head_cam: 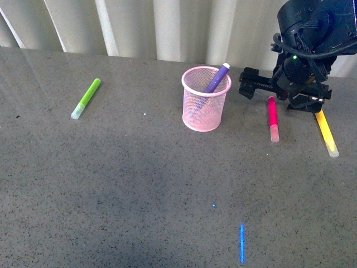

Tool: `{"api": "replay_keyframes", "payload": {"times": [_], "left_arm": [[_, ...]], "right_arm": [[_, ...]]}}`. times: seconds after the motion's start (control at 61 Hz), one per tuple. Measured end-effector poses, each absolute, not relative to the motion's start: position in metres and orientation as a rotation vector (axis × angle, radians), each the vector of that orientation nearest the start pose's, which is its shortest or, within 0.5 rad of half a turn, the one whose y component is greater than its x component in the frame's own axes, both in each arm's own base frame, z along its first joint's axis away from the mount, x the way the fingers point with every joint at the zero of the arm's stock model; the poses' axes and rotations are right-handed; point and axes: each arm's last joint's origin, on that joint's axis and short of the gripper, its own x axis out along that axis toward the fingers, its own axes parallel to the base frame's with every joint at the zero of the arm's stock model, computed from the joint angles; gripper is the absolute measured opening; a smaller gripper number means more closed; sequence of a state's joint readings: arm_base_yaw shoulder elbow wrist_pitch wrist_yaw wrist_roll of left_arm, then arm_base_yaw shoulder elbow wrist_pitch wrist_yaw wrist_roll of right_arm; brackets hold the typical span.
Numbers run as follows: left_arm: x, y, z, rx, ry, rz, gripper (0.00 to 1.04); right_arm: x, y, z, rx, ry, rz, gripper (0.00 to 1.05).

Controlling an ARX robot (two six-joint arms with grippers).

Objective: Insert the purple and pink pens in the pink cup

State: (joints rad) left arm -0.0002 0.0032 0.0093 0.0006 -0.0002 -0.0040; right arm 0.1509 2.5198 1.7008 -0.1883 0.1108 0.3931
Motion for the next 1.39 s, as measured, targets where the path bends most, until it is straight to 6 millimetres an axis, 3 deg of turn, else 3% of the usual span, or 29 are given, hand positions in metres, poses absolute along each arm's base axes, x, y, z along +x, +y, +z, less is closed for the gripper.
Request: {"api": "replay_keyframes", "payload": {"times": [0.082, 0.148, 0.427, 0.623, 0.968, 1.116, 1.247, 1.395], "left_arm": [[0.097, 0.000, 0.166, -0.004, -0.006, 0.000, 0.98], [0.097, 0.000, 0.166, -0.004, -0.007, 0.000, 0.98], [0.097, 0.000, 0.166, -0.004, -0.007, 0.000, 0.98], [0.097, 0.000, 0.166, -0.004, -0.007, 0.000, 0.98], [0.097, 0.000, 0.166, -0.004, -0.007, 0.000, 0.98], [0.097, 0.000, 0.166, -0.004, -0.007, 0.000, 0.98], [0.097, 0.000, 0.166, -0.004, -0.007, 0.000, 0.98], [0.097, 0.000, 0.166, -0.004, -0.007, 0.000, 0.98]], "right_arm": [[0.495, 0.071, 0.037, 0.229, 0.989, -0.163, 0.97], [0.497, 0.070, 0.036, 0.225, 0.989, -0.174, 0.89], [0.493, 0.059, 0.033, 0.233, 0.989, -0.198, 0.49], [0.490, 0.050, 0.033, 0.249, 0.990, -0.209, 0.14], [0.485, 0.049, 0.038, 0.269, 0.970, -0.181, 0.12], [0.479, 0.053, 0.050, 0.311, 0.928, -0.124, 0.12], [0.475, 0.058, 0.087, 0.337, 0.836, -0.068, 0.12], [0.464, 0.058, 0.151, 0.363, 0.662, 0.006, 0.12]]}}
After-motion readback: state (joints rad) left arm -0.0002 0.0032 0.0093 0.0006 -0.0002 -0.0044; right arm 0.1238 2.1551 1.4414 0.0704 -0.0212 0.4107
